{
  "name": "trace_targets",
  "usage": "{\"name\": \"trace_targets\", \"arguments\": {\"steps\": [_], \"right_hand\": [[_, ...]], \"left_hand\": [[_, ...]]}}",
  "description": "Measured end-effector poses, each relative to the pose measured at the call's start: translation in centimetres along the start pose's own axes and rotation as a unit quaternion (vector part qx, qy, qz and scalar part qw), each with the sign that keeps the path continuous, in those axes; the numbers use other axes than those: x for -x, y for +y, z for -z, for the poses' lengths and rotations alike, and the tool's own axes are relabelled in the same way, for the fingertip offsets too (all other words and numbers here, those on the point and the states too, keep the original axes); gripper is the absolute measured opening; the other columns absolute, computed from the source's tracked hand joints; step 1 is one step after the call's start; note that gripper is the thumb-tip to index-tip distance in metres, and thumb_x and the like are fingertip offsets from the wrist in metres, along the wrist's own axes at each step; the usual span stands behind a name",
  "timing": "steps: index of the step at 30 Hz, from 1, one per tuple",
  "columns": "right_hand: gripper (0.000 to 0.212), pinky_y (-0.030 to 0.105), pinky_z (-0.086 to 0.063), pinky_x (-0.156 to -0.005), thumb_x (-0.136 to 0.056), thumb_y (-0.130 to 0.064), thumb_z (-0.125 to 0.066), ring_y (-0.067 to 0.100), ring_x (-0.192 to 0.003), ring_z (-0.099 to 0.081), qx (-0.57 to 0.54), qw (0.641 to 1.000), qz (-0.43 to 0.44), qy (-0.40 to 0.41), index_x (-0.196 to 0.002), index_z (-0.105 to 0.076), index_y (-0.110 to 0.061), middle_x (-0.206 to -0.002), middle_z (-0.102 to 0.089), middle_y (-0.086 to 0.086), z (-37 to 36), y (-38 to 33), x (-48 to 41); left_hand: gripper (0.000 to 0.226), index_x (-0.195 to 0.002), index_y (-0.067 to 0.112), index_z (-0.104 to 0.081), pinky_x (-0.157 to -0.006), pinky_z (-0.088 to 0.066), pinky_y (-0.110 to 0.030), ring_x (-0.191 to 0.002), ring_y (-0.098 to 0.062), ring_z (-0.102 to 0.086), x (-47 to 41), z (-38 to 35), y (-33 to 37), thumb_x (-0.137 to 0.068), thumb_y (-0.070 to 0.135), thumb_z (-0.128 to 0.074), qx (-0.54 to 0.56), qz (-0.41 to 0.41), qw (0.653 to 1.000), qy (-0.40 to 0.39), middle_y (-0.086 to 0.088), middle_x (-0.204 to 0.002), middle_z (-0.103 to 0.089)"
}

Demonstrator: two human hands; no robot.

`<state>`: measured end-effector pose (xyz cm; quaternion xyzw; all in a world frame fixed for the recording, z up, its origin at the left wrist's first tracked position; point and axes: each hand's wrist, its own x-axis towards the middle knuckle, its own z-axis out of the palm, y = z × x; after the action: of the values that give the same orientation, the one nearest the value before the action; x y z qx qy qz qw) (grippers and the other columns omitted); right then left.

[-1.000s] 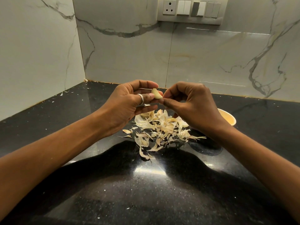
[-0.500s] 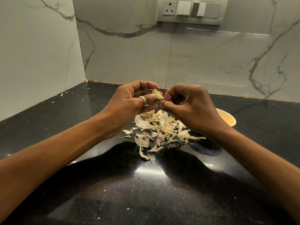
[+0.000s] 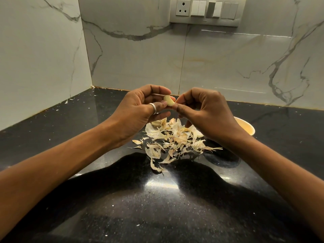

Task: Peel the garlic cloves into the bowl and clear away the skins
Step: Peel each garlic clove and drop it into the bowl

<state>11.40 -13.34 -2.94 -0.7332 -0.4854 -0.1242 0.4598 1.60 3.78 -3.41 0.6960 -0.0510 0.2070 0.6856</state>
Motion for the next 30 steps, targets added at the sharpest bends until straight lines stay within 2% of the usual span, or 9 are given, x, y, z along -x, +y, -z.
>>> {"name": "trace_targets", "arguments": {"steps": [6, 10, 14, 18, 24, 30], "right_hand": [[0.013, 0.029, -0.061, -0.055, -0.092, -0.015, -0.072, 0.018, -0.068, -0.071, 0.016, 1.0, 0.012, -0.016, -0.098, -0.07, -0.004, -0.082, -0.07, 0.006, -0.08, 0.17, 0.07], [0.009, 0.031, -0.06, -0.056, -0.092, -0.016, -0.073, 0.014, -0.067, -0.07, 0.038, 0.999, 0.026, -0.015, -0.095, -0.071, -0.008, -0.079, -0.07, -0.001, -0.17, 0.01, 0.15], [0.007, 0.027, -0.058, -0.06, -0.093, -0.017, -0.073, 0.008, -0.067, -0.068, 0.058, 0.997, 0.047, -0.011, -0.092, -0.071, -0.011, -0.076, -0.067, -0.01, -0.3, -0.23, 0.4], [0.005, 0.029, -0.056, -0.061, -0.092, -0.018, -0.073, 0.011, -0.067, -0.066, 0.077, 0.995, 0.056, -0.014, -0.092, -0.07, -0.014, -0.076, -0.068, -0.006, -0.31, -0.23, 0.43], [0.015, 0.034, -0.052, -0.064, -0.089, -0.025, -0.067, 0.013, -0.065, -0.064, 0.102, 0.992, 0.069, -0.008, -0.089, -0.07, -0.011, -0.074, -0.067, -0.002, -0.44, -0.25, 0.55], [0.004, 0.025, -0.049, -0.061, -0.089, -0.016, -0.071, 0.007, -0.064, -0.06, 0.139, 0.987, 0.086, -0.002, -0.087, -0.069, -0.013, -0.073, -0.063, -0.008, -0.37, -0.18, 0.39]], "left_hand": [[0.031, -0.109, 0.009, -0.066, -0.086, -0.061, -0.031, -0.106, -0.022, -0.072, 0.09, -0.25, 0.11, -0.079, 0.007, -0.067, -0.004, -0.01, 1.0, -0.003, -0.009, -0.108, -0.076], [0.024, -0.109, 0.008, -0.067, -0.089, -0.059, -0.029, -0.107, -0.019, -0.072, 0.17, -0.11, -0.06, -0.089, -0.004, -0.063, -0.044, -0.034, 0.998, -0.012, -0.005, -0.108, -0.076], [0.024, -0.111, 0.008, -0.067, -0.089, -0.059, -0.027, -0.107, -0.018, -0.072, 0.25, 0.03, -0.03, -0.09, -0.004, -0.063, -0.078, -0.052, 0.995, -0.013, -0.005, -0.109, -0.076], [0.025, -0.111, 0.009, -0.067, -0.089, -0.059, -0.027, -0.106, -0.017, -0.072, 0.29, 0.04, -0.04, -0.09, -0.003, -0.064, -0.095, -0.056, 0.994, -0.013, -0.004, -0.108, -0.076], [0.025, -0.109, 0.01, -0.068, -0.09, -0.059, -0.03, -0.104, -0.019, -0.073, 0.39, -0.22, -0.08, -0.089, -0.004, -0.065, -0.073, -0.041, 0.996, -0.004, -0.007, -0.105, -0.077], [0.023, -0.108, 0.006, -0.068, -0.081, -0.062, -0.031, -0.096, -0.02, -0.075, 0.31, -0.49, 0.09, -0.087, -0.002, -0.067, -0.022, 0.004, 1.0, 0.016, -0.009, -0.098, -0.078]]}}
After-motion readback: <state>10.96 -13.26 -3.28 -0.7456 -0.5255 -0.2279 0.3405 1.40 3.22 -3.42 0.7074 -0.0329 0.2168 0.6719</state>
